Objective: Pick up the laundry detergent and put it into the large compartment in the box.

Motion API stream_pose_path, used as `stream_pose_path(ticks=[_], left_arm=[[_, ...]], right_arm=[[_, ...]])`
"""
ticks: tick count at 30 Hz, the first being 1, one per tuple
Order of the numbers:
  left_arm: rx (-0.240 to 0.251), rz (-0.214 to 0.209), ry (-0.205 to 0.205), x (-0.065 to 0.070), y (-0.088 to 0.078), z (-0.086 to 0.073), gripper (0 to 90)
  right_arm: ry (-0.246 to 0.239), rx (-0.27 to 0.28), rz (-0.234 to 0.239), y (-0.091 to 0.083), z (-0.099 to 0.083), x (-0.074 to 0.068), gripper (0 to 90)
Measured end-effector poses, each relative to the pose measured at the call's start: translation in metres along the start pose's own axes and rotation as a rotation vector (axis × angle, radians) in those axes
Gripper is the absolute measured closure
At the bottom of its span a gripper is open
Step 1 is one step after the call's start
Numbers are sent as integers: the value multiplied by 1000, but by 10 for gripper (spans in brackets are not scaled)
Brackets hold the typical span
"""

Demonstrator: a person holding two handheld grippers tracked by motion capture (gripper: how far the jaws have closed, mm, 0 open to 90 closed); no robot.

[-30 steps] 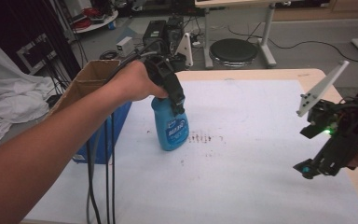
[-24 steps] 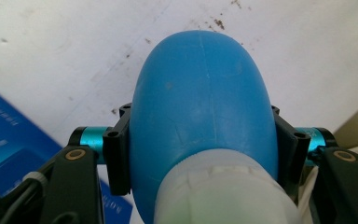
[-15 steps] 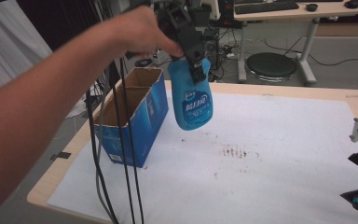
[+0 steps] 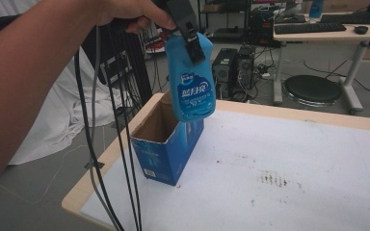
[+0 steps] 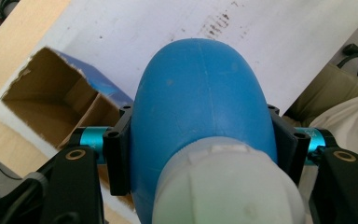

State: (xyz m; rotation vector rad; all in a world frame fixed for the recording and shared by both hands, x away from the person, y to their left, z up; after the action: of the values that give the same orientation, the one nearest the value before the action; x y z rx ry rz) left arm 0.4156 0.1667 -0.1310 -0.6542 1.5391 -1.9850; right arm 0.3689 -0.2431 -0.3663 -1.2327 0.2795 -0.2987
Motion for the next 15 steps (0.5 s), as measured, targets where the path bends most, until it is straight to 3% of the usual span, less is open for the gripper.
stream_pose_path(ticks=[4, 10, 15], left_arm=[[-3, 10, 54, -14, -6, -18, 377], [-4, 50, 62, -31, -10, -36, 377], [-20, 74, 87, -39, -3, -43, 378]], right_arm=[[0, 0, -1, 1, 2, -1, 34], [3, -4, 1, 1, 4, -1, 34], [7, -6, 1, 2, 6, -1, 34]])
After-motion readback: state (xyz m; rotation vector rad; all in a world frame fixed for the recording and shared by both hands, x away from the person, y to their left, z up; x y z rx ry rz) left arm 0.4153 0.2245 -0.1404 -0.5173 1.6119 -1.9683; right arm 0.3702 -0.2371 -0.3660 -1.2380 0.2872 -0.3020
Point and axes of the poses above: each handheld gripper's, and its own axes: y roughly forward along the jaws, z roughly out of its top, x roughly to its right, the point moved 6 cm from there along y, roughly forward along the jaws, and after that the axes turned 3 degrees about -x, right-handed, at the moved point
